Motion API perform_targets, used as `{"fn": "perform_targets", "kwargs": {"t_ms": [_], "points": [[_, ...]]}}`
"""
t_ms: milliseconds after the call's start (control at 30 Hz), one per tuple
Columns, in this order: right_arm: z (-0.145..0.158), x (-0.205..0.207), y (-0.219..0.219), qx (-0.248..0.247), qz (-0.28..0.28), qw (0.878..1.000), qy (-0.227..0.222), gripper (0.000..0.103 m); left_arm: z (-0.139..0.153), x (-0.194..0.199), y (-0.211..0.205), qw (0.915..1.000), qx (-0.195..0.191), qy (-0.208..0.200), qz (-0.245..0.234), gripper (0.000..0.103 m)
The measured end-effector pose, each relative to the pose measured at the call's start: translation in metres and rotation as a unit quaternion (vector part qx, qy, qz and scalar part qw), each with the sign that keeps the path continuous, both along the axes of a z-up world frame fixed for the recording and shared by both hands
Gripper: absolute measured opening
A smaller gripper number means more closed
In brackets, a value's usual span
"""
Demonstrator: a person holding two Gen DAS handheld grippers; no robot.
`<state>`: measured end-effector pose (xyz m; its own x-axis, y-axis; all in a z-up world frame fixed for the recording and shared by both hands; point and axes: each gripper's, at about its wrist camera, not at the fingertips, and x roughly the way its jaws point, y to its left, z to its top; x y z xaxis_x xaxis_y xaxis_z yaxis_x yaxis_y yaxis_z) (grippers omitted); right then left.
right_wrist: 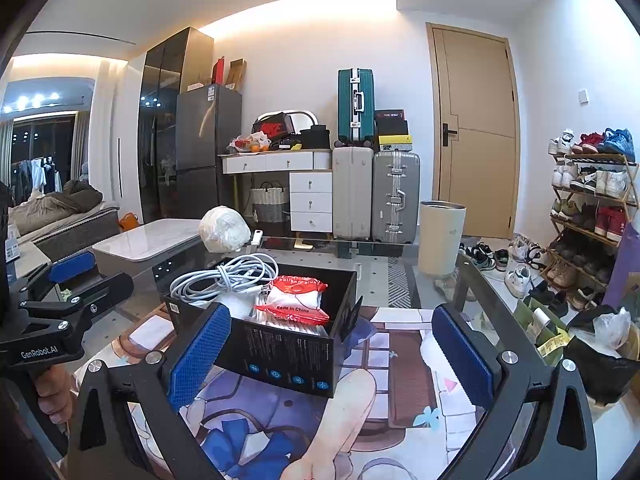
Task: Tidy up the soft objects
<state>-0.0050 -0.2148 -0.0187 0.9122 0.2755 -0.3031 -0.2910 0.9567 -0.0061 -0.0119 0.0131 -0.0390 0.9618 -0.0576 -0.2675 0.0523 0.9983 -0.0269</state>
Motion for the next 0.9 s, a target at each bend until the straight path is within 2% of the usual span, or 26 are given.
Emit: {"fn": "perform_targets", "kwargs": {"t_ms": [900], "points": [[0.0015,-0.0026,0.0010,-0.002,0.002,1.000,-0.002,0.102,0.0023,0.0012,-0.0058,1.0000,0.006,0.007,0.000,0.103]]}}
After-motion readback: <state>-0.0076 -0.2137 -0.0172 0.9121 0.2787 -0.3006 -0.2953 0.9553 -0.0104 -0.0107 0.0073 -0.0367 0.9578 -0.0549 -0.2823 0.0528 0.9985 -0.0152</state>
